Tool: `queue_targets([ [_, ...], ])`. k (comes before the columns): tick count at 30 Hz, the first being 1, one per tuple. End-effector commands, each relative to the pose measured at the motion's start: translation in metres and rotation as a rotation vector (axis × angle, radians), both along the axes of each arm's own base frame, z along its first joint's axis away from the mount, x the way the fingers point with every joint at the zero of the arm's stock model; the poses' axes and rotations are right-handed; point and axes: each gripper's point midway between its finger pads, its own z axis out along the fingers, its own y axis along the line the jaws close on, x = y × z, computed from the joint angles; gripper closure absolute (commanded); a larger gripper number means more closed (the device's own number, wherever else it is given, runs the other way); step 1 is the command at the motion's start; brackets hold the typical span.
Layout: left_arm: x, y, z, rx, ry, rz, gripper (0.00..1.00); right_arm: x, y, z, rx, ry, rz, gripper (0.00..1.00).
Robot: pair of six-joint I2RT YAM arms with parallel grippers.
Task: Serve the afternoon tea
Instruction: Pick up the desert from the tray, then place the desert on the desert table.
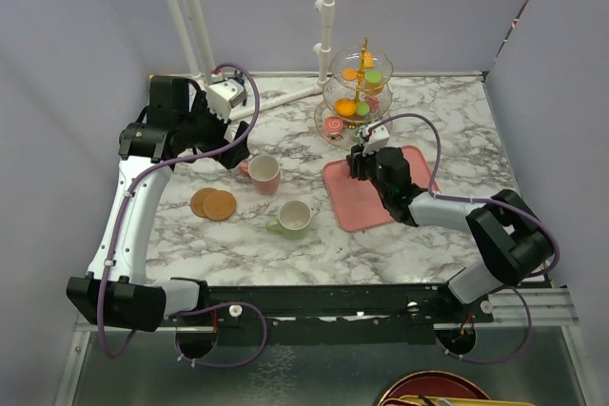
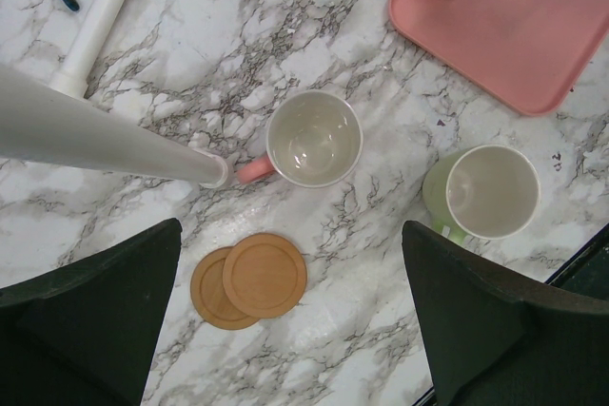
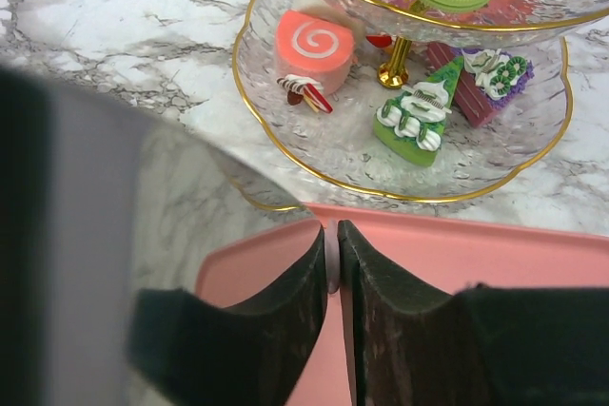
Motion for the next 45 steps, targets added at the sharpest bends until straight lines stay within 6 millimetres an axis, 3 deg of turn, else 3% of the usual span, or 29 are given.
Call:
queue_targets([
  [1, 0.001, 0.001, 0.008, -0.003, -0.024, -0.004, 0.01, -0.006, 0.0, -0.008, -0.023, 0.003, 0.007, 0.64],
  [3, 0.001, 0.0, 0.007, -0.002, -0.021, -0.005, 0.01, -0.005, 0.0, 0.003, -0.018, -0.02, 0.007, 0.66],
  [9, 0.0, 0.001, 0.008, 0.001, -0.025, -0.002, 0.01, -0.004, 0.006, 0.065, 0.044, -0.115, 0.018, 0.68],
  [20, 0.0, 0.002, 0.009, 0.006, -0.031, 0.0, 0.01, 0.004, 0.018, 0.237, 0.153, -0.402, 0.061, 0.69],
  [26, -0.001, 0.001, 0.011, 0.001, -0.034, -0.003, 0.01, 0.035, 0.034, 0.31, 0.122, -0.536, 0.054, 0.69],
  [29, -0.002, 0.001, 0.013, -0.003, -0.04, -0.003, 0.01, 0.059, 0.042, 0.323, 0.096, -0.562, 0.037, 0.69],
  [34, -0.003, 0.003, 0.018, 0.003, -0.058, 0.0, 0.01, 0.097, 0.044, 0.321, 0.072, -0.575, -0.022, 0.69],
  [40, -0.005, 0.001, 0.017, -0.007, -0.052, -0.008, 0.01, 0.133, 0.046, 0.302, 0.018, -0.564, -0.083, 0.69],
  [45, -0.006, 0.001, 0.015, -0.003, -0.051, -0.009, 0.01, 0.148, 0.04, 0.285, 0.01, -0.543, -0.124, 0.69],
])
